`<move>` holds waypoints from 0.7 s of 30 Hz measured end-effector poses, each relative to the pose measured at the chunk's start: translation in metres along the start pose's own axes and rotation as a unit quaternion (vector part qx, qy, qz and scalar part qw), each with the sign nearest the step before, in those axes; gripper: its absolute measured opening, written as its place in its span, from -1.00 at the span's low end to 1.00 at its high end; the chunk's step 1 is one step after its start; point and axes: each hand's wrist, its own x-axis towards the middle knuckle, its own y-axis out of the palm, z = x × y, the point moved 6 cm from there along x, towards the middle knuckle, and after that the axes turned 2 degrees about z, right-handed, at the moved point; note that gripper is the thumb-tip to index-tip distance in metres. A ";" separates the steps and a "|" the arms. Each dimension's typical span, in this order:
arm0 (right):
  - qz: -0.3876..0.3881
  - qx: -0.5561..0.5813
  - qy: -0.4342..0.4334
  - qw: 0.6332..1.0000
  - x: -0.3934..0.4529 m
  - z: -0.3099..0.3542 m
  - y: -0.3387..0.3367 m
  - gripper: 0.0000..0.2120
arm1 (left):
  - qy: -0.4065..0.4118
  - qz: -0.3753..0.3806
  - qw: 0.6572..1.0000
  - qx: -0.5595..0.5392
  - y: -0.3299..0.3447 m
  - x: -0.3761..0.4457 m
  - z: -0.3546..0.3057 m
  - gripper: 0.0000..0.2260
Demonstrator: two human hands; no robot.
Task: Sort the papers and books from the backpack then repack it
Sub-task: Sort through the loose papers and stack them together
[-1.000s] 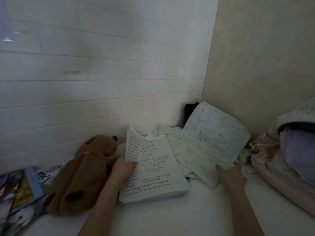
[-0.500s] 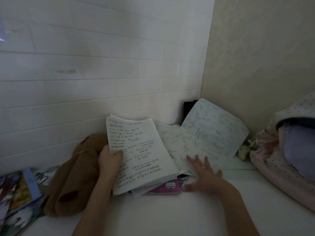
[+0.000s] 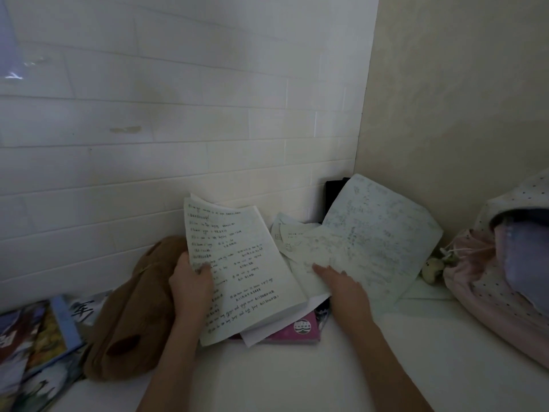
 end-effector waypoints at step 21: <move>-0.481 0.565 -0.024 0.670 -0.029 0.007 -0.106 -0.76 | 0.118 0.119 0.961 0.220 0.050 -0.008 0.012 -0.38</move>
